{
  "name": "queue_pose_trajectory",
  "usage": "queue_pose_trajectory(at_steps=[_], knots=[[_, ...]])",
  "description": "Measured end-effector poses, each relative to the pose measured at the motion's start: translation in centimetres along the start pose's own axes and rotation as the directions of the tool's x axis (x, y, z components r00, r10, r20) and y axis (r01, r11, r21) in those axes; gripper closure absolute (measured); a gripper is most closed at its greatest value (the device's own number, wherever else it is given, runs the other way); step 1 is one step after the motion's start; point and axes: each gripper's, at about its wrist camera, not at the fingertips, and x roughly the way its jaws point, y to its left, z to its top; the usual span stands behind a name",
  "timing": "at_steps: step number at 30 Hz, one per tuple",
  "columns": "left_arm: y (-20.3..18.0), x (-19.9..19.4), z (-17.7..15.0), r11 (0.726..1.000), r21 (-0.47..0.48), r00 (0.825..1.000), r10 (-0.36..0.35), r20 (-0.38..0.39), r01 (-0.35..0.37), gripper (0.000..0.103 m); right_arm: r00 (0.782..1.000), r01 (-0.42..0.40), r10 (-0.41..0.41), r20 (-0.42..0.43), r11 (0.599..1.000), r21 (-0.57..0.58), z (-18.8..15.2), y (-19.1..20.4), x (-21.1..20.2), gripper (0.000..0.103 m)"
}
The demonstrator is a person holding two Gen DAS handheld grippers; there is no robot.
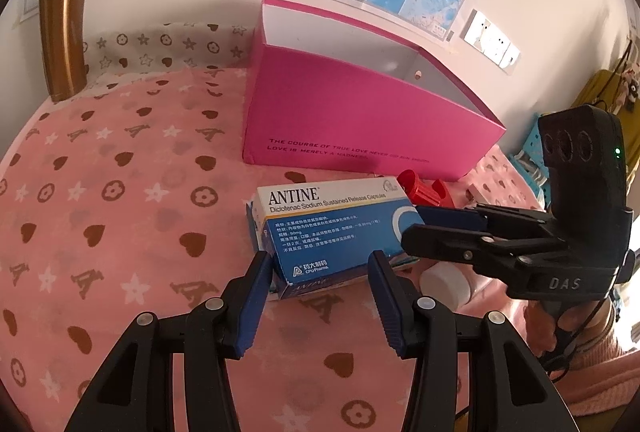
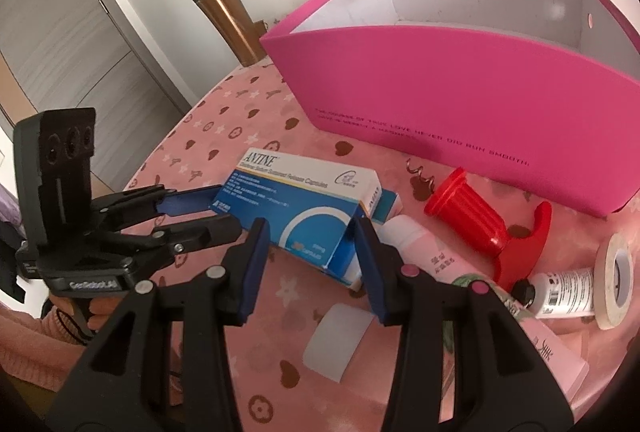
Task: Organize rigid objects
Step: 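Lift the ANTINE box with the left gripper and drop it into the magenta box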
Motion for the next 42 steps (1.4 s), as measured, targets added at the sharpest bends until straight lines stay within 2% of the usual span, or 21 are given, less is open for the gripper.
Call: queue_pose_trajectory(at_steps=[7,23,30,34,42], knots=[[-0.5,-0.4,0.2,1.000,0.015,1.000,0.005,0.012,-0.006,0.053,1.000,0.015,-0.015,0.018,1.000,-0.012,-0.1,0.0,0.0,0.056],[-2.7,-2.5,2.7,0.995,0.099,0.993,-0.010,0.116,-0.001,0.053,0.993,0.046,-0.038,0.112,0.997,-0.069,0.8,0.8,-3.5,0.056],[-4.4,-4.1,5.3,0.987,0.162,0.980,-0.017,0.200,-0.016,0.053,0.983,0.054,-0.037,0.182,0.994,-0.091,2.8,0.9,-6.0,0.056],[-5.1,-4.7,7.4,0.979,0.202,0.970,-0.020,0.243,-0.031,0.050,0.974,0.060,-0.035,0.223,0.992,-0.108,4.3,0.9,-7.1,0.056],[-4.8,-3.4,11.2,0.973,0.218,0.967,0.024,0.254,-0.081,0.050,0.971,0.066,-0.037,0.236,0.991,-0.118,7.9,-0.3,-6.2,0.056]])
